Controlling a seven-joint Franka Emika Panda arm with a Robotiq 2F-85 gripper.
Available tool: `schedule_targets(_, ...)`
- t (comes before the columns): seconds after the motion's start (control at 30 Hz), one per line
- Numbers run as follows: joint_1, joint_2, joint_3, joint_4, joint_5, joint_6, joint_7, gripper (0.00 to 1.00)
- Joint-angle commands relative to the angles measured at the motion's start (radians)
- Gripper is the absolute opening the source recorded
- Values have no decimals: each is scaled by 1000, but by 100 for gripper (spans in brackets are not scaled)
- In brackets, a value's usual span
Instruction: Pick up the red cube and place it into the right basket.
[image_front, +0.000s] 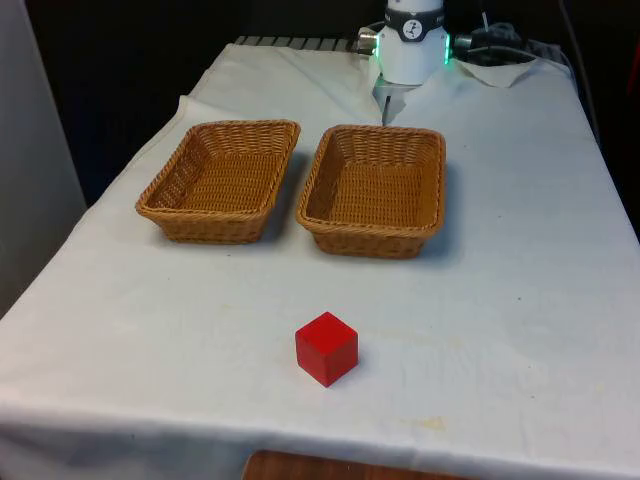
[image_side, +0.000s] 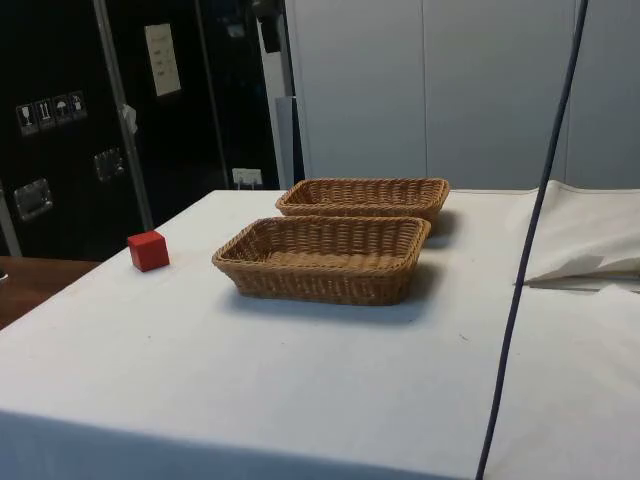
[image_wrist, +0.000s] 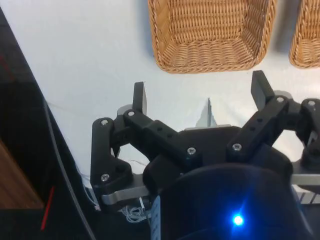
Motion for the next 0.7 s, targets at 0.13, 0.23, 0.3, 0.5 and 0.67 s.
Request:
schedule_targets(0.13, 2, 47, 19, 42, 2, -4, 19, 100)
schedule_targets(0.23, 0, 83, 25, 75, 7, -2, 22, 100)
schedule_targets(0.3, 0, 108, 27, 100, 10, -1, 23, 100)
schedule_targets(0.5, 0, 173, 29, 163, 14, 1, 24, 100)
schedule_targets(0.67, -1, 226, 34, 215, 27, 1, 40, 100)
